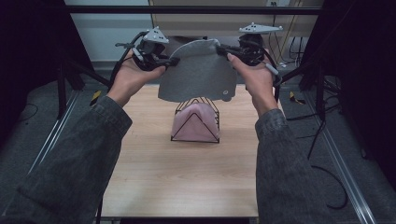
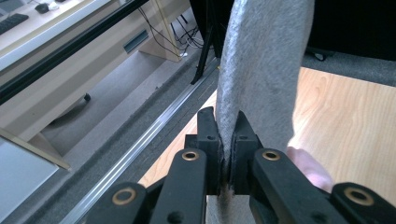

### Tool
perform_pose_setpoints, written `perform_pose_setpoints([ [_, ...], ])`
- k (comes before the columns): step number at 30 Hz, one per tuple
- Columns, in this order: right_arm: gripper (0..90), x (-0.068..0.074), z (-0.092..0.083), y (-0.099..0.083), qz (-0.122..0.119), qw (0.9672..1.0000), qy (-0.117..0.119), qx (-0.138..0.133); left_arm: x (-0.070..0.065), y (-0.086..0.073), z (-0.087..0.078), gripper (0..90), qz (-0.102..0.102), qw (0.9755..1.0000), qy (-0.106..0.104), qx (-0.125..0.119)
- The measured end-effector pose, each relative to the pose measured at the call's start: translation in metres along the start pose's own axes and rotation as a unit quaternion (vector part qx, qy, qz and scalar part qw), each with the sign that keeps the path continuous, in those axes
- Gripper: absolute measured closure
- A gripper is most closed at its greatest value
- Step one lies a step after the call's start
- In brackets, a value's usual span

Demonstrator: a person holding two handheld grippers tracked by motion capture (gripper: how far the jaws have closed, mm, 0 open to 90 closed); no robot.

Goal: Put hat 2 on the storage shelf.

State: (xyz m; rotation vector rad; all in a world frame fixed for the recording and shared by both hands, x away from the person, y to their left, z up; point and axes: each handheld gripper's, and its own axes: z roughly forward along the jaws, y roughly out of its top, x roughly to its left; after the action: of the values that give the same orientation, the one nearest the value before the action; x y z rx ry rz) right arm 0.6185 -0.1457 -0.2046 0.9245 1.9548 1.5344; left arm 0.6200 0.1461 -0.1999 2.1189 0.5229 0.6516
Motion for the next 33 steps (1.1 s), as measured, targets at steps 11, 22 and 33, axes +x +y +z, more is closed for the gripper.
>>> perform_pose_setpoints([
  [11, 85.7, -0.010, 0.015, -0.008, 0.008, 0.9999, 0.001, 0.010, 0.013, -0.008, 0.019, 85.9, -0.011, 0.9999, 0.002, -0.002],
  [22, 85.7, -0.013, 0.025, -0.021, 0.005, 0.9996, 0.002, 0.028, 0.018, -0.020, 0.034, 85.9, -0.024, 0.9997, -0.004, 0.008],
  [33, 85.7, -0.013, 0.025, -0.028, 0.007, 0.9993, 0.003, 0.037, 0.015, -0.026, 0.040, 85.9, -0.025, 0.9996, -0.009, 0.014],
])
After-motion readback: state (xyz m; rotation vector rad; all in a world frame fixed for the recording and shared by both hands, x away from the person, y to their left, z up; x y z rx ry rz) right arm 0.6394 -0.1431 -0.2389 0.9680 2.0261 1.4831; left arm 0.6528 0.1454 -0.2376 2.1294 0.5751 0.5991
